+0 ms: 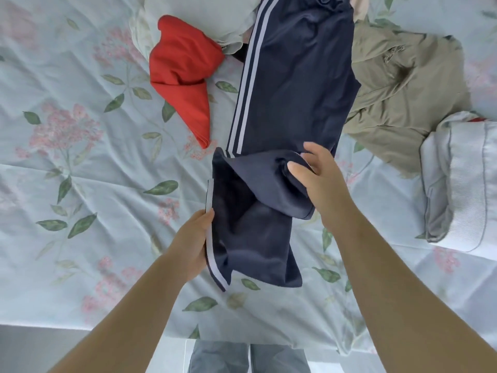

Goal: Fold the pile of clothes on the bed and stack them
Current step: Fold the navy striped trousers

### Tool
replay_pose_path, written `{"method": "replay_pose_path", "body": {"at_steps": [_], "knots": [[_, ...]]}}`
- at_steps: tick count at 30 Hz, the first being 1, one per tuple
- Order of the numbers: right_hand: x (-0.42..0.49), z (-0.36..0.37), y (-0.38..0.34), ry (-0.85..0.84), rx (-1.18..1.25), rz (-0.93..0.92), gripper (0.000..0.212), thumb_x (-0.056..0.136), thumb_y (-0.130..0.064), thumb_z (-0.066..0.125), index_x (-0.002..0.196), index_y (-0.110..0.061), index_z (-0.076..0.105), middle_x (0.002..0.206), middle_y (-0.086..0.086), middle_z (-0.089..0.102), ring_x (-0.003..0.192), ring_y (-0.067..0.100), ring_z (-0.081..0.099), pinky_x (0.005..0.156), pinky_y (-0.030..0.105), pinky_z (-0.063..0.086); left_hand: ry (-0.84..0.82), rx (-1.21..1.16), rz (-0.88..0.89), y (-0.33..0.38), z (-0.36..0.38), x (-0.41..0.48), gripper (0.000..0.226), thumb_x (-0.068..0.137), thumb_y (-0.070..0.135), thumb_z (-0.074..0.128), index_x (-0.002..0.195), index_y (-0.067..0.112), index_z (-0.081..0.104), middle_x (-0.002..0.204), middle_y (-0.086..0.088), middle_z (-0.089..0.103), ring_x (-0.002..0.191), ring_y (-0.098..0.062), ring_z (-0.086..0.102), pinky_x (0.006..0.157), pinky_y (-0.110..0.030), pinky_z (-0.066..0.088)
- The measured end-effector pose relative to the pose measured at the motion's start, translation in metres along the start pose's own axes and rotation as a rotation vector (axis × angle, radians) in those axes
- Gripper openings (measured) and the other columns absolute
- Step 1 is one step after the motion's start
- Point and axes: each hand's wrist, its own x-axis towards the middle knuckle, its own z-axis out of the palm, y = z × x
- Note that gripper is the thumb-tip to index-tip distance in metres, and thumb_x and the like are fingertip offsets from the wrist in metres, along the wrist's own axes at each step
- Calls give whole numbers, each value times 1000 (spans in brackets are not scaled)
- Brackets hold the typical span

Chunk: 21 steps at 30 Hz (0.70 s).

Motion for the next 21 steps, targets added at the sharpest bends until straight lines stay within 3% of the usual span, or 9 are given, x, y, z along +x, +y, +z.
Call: {"method": "replay_pose_path", "body": {"at_steps": [2, 5, 9, 13, 17, 20, 21], "knots": [[-12, 2, 35, 110, 16, 169, 54, 84, -28, 68, 132, -25, 42, 126, -1, 51, 115, 16, 52, 98, 32, 42, 25, 71, -7, -9, 1, 0, 35, 100, 25, 43, 122, 2, 57, 118, -22, 63, 106, -38, 62, 86, -44, 51], [-44, 7, 86, 129, -25, 324, 69, 72, -31, 76, 130, -20, 42, 126, 10, 52, 116, 28, 53, 101, 46, 45, 71, 128, -14, -27, 1, -3, 33, 98, 35, 47, 116, 10, 60, 111, -14, 68, 101, -31, 66, 91, -43, 52], [-79, 11, 126, 171, -49, 373, 75, 68, -15, 79, 132, -21, 41, 128, 5, 44, 109, 22, 51, 90, 37, 47, 30, 338, -95, -63, -5, -15, 32, 95, 40, 51, 118, 19, 59, 111, -1, 69, 105, -23, 64, 103, -44, 44], [-97, 13, 143, 81, -124, 368, 75, 72, 0, 67, 135, -21, 33, 122, 7, 44, 94, 20, 55, 72, 29, 47, -16, 193, -88, -83, -9, -28, 29, 100, 28, 45, 124, 15, 54, 118, -6, 67, 109, -25, 63, 101, -46, 45], [-123, 11, 148, -38, -69, 493, 54, 82, -6, 66, 117, -31, 35, 94, 7, 64, 84, 18, 64, 63, 25, 48, -75, 186, -71, -94, -18, -42, 26, 100, 31, 45, 122, 23, 55, 114, 2, 69, 107, -20, 64, 98, -43, 48], [-155, 3, 155, 75, -139, 531, 9, 84, -6, 59, 90, -14, 60, 86, 5, 65, 76, 19, 61, 65, 28, 47, -91, 293, -67, -103, -34, -55, 21, 98, 32, 49, 116, 26, 57, 105, 4, 72, 99, -17, 67, 87, -38, 54], [-167, 0, 159, 110, -148, 543, 7, 84, -6, 57, 80, -9, 61, 79, 5, 63, 70, 19, 57, 62, 28, 44, -102, 369, -57, -107, -40, -59, 19, 97, 30, 51, 114, 26, 58, 103, 5, 72, 96, -17, 68, 83, -37, 55]]}}
